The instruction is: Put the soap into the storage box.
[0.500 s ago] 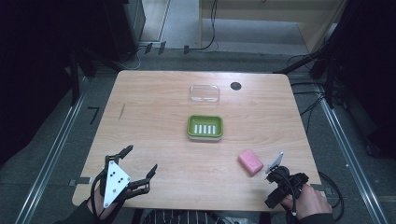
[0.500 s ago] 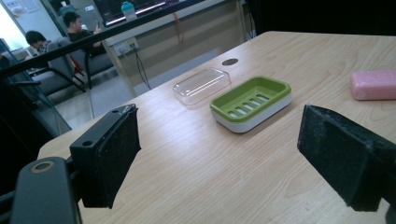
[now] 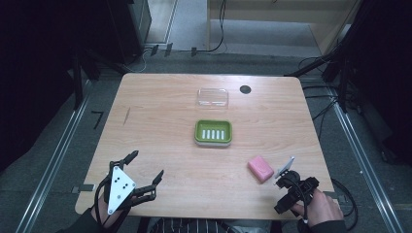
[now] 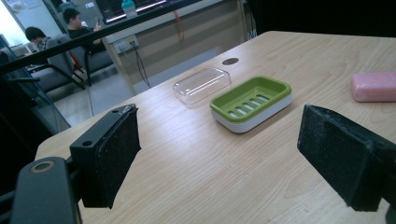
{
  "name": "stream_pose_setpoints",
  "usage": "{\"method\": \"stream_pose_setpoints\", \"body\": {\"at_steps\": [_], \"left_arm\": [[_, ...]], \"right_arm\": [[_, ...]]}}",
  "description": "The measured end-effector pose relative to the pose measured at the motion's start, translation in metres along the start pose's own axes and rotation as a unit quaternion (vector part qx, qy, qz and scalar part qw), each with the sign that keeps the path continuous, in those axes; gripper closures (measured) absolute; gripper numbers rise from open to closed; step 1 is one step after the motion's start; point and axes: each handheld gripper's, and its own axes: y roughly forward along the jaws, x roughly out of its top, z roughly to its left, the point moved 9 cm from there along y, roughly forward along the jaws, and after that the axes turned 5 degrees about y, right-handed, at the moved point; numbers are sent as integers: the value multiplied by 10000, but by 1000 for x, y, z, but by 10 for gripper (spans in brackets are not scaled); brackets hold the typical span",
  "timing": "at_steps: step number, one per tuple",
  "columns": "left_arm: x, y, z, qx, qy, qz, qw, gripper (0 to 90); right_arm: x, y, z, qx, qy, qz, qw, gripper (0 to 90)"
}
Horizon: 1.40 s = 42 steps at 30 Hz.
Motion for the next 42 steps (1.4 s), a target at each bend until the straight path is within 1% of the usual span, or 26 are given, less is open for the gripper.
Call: {"method": "stream_pose_setpoints", "body": {"at_steps": [1,4,5,7,8,9,11,15,22,24,26,29,31,32,33,35,36,42], "left_arm": [[0,0,0,-10,7,1,10000,133],[0,-1,0,1,-9,-8,10000,133],[0,-1,0,-12,4,-9,10000,133],[-1,-1,0,-16,4,-16,10000,132],[-1,-2,1,-7,-4,-13,10000,133],[-1,-2,2,-3,-18,-8,10000,133],[-1,-2,2,-10,-13,-12,10000,132],[-1,-1,0,-25,9,-19,10000,133],[-1,0,0,-19,-8,-12,10000,133],[-1,0,0,-26,2,-5,10000,132],[0,1,0,-36,21,-7,10000,132],[0,1,0,-44,20,-9,10000,133],[0,1,-1,-50,27,-9,10000,133],[0,1,-1,-57,26,-16,10000,132],[0,1,0,-47,28,-18,10000,133],[0,1,0,-45,21,-19,10000,132],[0,1,0,-42,11,-21,10000,132],[0,1,0,-49,38,-16,10000,133]], "right_arm": [[1,-1,0,17,19,-2,10000,0],[5,-2,1,46,-41,-109,9999,0],[7,-3,2,70,-3,-135,9999,0],[9,-4,1,60,-50,-183,9998,0],[10,-6,2,43,-19,-182,9998,0],[14,-8,2,11,-50,-263,9996,0],[16,-9,3,16,-21,-291,9996,0],[25,-12,4,-4,-150,-396,9991,0],[35,-14,4,-32,-193,-464,9987,0],[35,-15,5,-18,-164,-458,9988,0],[40,-16,5,-34,-232,-513,9984,0],[43,-17,5,-40,-225,-529,9983,0],[46,-18,6,-34,-267,-567,9980,0],[48,-18,7,-20,-242,-562,9981,0],[50,-18,7,-28,-281,-594,9978,0],[54,-19,9,-20,-307,-580,9978,0],[58,-19,9,-20,-353,-611,9975,0],[68,-20,12,7,-406,-622,9972,0]]}}
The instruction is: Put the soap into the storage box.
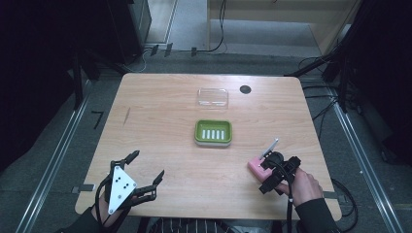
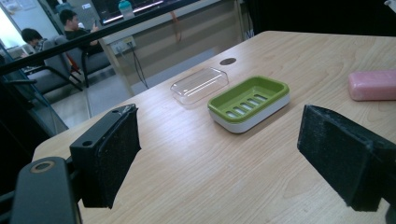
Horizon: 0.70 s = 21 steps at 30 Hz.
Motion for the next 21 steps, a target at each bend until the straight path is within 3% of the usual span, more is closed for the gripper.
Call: {"method": "stream_pose_setpoints", "body": {"at_steps": [21], "left_arm": [[0,0,0,10,-23,-11,10000,132]], "right_arm": [[38,13,2,124,-147,-12,9998,0]]}}
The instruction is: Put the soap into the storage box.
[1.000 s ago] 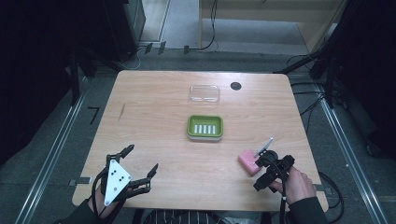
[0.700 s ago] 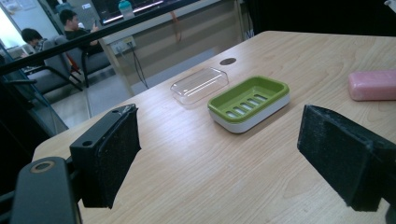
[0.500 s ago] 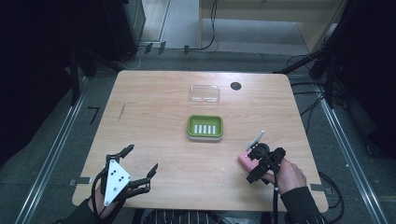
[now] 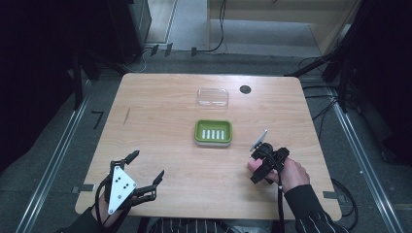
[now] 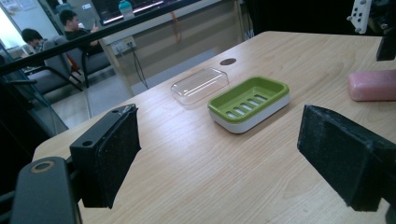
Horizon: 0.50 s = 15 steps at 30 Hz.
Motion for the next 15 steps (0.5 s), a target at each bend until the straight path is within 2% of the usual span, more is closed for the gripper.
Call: {"method": "stream_pose_setpoints", "body": {"at_steps": [9,15], "left_arm": [[0,0,0,-18,27,2,10000,133],[0,0,0,-14,26,2,10000,133]], "right_arm": [[9,7,0,76,-42,33,10000,0],[11,11,-3,26,-20,80,10000,1]]}}
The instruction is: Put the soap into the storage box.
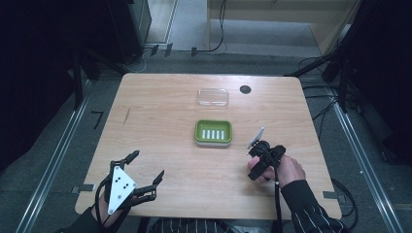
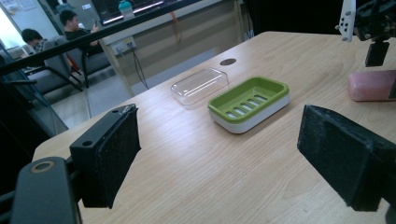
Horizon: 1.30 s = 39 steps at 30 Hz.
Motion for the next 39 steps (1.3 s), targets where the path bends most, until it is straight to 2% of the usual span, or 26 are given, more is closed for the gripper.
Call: {"method": "stream_pose_setpoints", "body": {"at_steps": [7,12,23,32,39], "left_arm": [[0,0,0,-9,11,8,10000,132],[0,0,0,-13,19,5,10000,133],[0,0,0,-10,22,10,10000,133],[0,0,0,-10,19,4,10000,133],[0,0,0,-10,26,7,10000,133]], "right_arm": [[2,4,-1,4,-27,34,10000,28],[4,6,-2,38,-89,106,9999,129],[4,7,1,104,-117,118,9998,266],[4,7,3,161,-195,117,9996,346],[4,7,3,201,-197,108,9995,365]]}}
